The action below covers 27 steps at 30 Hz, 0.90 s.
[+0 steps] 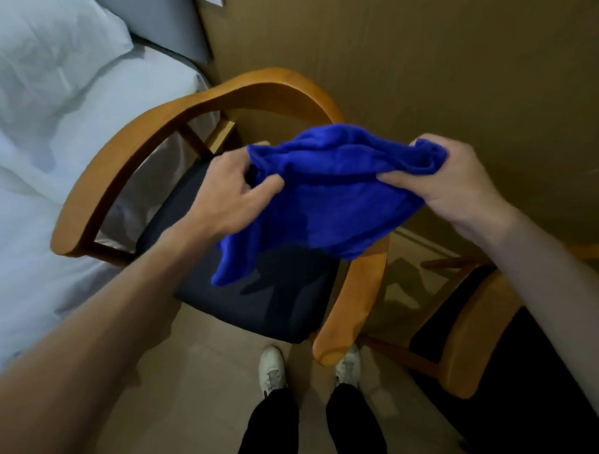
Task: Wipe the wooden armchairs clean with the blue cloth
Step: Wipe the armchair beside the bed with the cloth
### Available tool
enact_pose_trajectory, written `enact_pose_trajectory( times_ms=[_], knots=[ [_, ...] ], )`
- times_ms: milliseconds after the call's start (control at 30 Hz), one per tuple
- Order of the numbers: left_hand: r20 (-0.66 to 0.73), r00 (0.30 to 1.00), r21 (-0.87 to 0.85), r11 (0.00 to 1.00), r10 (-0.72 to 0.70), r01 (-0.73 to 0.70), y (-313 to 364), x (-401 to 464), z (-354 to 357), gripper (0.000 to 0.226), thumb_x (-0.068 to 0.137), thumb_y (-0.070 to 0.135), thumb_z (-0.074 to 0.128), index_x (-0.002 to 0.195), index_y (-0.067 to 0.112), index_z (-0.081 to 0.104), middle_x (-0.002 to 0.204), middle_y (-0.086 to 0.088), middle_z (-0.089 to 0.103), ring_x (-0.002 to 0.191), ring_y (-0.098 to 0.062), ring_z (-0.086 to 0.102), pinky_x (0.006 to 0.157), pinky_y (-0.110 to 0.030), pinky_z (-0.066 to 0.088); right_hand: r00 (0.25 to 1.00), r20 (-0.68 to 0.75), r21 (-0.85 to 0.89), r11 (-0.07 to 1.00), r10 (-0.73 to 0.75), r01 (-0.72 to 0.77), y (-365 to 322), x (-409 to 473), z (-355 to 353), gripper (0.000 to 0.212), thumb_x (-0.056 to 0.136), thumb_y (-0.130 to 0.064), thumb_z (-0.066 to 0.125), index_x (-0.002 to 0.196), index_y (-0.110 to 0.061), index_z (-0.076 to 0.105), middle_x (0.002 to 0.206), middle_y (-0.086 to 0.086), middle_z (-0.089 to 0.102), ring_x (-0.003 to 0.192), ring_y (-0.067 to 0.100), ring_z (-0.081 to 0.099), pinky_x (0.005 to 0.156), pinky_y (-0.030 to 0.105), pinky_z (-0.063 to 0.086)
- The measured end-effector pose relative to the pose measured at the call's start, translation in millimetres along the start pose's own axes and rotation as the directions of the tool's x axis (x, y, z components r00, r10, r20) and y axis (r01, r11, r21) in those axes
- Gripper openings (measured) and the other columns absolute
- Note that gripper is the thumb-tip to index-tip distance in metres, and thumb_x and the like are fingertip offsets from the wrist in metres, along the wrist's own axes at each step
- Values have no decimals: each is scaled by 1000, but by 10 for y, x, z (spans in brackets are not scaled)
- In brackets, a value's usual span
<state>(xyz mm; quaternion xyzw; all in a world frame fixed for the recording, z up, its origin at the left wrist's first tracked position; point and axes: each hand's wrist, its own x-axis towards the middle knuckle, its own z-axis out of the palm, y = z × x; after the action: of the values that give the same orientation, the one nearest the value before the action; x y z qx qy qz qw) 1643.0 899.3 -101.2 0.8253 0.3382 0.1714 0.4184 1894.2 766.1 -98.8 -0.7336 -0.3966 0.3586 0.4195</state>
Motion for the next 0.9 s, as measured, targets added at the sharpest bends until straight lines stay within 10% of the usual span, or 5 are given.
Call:
enact_pose_trajectory(
  times_ms=[267,400,533,900],
  knots=[
    [122,963,137,957,241,-257,108,129,-32,13,82,19,66,89,15,57,82,3,59,77,-11,58,72,-37,49,997,-30,-313,948,-76,63,-170,-269,-623,28,67,-22,87,73,-30,61,70,-16,64,66,-3,60,57,16,48],
    [306,930,277,915,206,-293,-162,-374,654,26,74,14,68,98,15,59,92,0,60,88,-19,58,81,-40,46,992,93,-509,860,90,-30,481,-778,-551,27,68,-10,84,73,-24,62,78,-2,70,76,17,67,69,41,52],
    [530,845,422,844,67,-331,-537,-1056,1317,33,78,21,60,111,24,58,100,1,57,94,-21,57,84,-33,40,887,266,-602,784,378,-154,1242,-1365,-141,19,77,-16,78,72,-20,60,74,-5,63,71,8,61,69,37,51],
    [591,794,269,963,-142,-28,-964,-1648,1622,39,78,41,60,113,33,46,106,17,52,95,-3,50,90,-24,40,739,332,-416,794,586,-442,1745,-1662,571,43,80,-38,71,113,-36,44,119,-12,54,109,9,57,90,35,52]
  ],
)
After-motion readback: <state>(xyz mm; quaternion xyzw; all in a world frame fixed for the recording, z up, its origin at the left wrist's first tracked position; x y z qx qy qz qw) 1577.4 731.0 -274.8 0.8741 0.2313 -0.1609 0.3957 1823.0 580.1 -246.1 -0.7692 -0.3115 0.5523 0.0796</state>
